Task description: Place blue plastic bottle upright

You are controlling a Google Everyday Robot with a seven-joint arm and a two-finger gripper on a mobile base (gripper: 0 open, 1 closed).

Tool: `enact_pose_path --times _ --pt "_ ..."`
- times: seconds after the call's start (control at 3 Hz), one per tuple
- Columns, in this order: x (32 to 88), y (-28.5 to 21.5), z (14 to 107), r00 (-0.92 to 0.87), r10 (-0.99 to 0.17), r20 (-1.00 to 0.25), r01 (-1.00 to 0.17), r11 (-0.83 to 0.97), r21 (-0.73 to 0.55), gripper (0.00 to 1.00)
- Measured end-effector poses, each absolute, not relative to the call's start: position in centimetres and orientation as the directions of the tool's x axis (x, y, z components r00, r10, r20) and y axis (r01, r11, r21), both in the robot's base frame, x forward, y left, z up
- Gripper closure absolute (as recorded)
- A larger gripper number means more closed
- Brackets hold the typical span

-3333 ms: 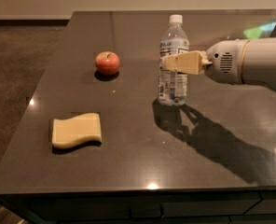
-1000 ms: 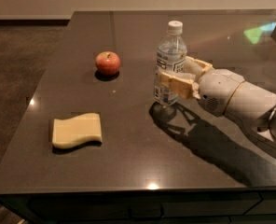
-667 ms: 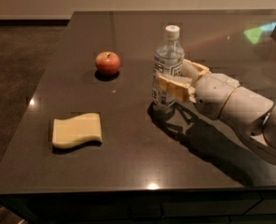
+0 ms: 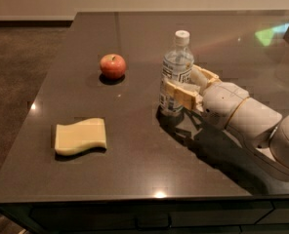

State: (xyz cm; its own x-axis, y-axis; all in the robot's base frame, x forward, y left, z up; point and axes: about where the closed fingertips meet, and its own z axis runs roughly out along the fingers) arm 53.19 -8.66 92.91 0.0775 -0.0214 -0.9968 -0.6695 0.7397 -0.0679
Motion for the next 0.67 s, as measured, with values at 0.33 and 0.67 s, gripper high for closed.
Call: enact_pose_path --times 0.33,0.67 --pt "53.18 -8.43 92.99 0.078 -0.022 -0.997 -0.673 0.737 -0.069 0.35" --pt "53.16 -8.17 93.07 0.079 -0.023 -0.997 -0.676 0.734 -0.071 0.04"
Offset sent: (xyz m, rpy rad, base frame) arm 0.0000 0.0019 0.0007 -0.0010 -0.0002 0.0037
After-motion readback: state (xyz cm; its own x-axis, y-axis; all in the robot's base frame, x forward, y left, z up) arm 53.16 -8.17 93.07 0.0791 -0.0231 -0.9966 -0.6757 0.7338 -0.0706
